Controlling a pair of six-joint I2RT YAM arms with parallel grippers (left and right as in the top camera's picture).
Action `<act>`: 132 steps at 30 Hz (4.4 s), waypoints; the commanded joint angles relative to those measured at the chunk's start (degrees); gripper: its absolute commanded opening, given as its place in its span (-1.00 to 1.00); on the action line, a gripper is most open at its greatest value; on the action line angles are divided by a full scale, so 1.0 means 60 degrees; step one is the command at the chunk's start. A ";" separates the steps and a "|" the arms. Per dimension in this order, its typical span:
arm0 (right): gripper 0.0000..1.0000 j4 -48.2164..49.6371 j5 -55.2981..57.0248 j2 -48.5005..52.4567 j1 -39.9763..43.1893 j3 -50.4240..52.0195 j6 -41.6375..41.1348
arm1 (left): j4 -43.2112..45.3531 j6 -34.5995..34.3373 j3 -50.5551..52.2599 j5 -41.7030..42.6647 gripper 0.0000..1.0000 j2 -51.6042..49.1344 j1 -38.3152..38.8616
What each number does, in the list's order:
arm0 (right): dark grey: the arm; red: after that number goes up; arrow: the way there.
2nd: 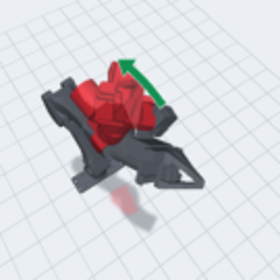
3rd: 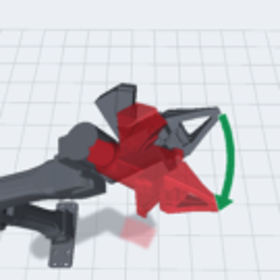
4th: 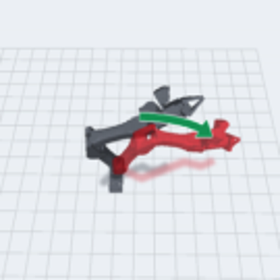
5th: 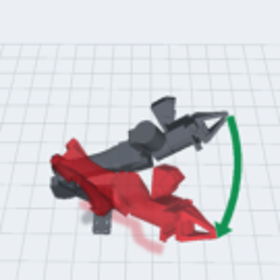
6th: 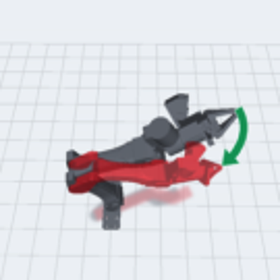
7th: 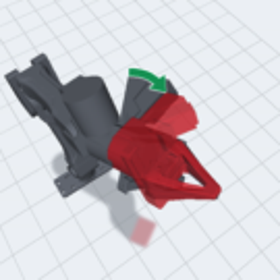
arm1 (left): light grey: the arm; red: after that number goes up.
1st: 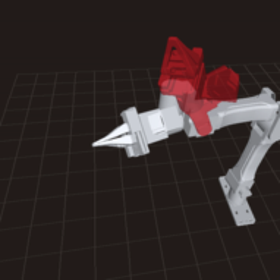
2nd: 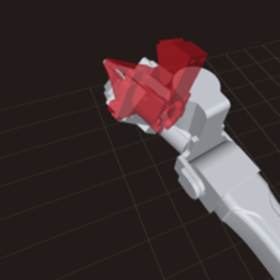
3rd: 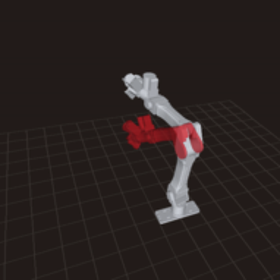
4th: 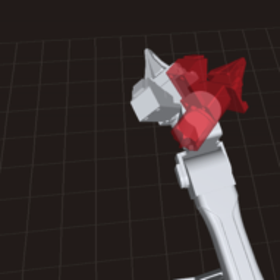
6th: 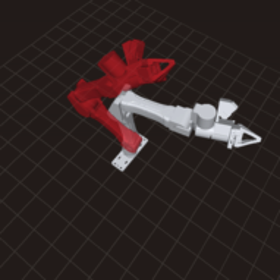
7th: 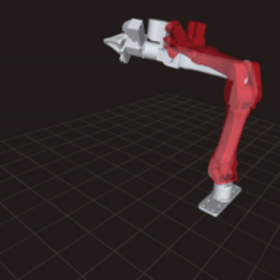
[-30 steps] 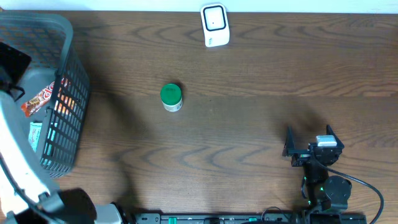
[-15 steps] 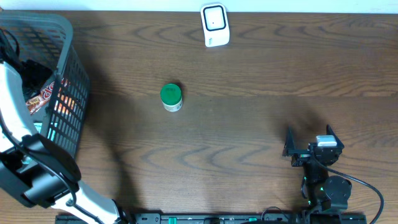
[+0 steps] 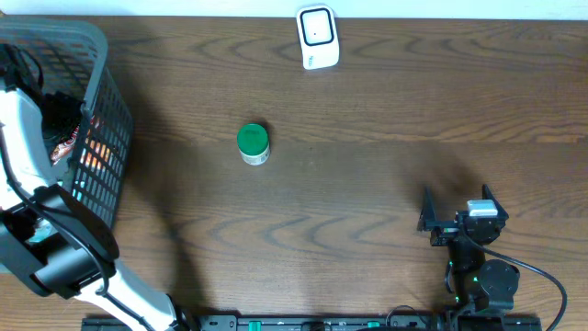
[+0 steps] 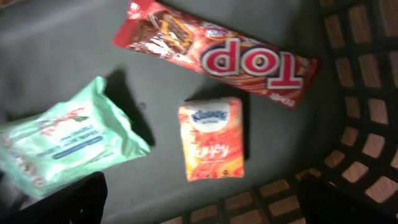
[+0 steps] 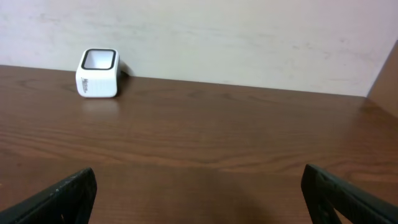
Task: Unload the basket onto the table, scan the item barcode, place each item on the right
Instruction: 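Move the left gripper back into the basket over the Kleenex pack, then grasp the Kleenex tissue pack with the left gripper and lift it, then hold the Kleenex pack with the left gripper under the white scanner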
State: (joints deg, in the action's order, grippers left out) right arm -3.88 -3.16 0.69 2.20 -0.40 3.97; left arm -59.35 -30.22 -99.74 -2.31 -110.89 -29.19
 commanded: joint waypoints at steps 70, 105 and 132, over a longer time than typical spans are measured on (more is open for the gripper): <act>0.98 -0.0033 0.0015 -0.0051 -0.0069 0.0015 -0.0117 | 0.3085 -0.0900 0.2761 -0.0980 0.12 0.2616 -0.0091; 0.99 -0.0033 0.0011 -0.0051 -0.0069 0.0015 -0.0117 | 0.2608 0.0208 0.2838 0.2415 0.12 0.6025 0.6659; 0.99 -0.0033 0.0011 -0.0051 -0.0069 0.0015 -0.0117 | 0.4921 0.5861 0.2838 0.1439 0.21 -0.0572 1.1708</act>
State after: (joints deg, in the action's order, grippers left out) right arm -3.86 -3.16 0.69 2.22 -0.40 3.97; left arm -30.59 2.39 -82.85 7.29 -112.79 41.30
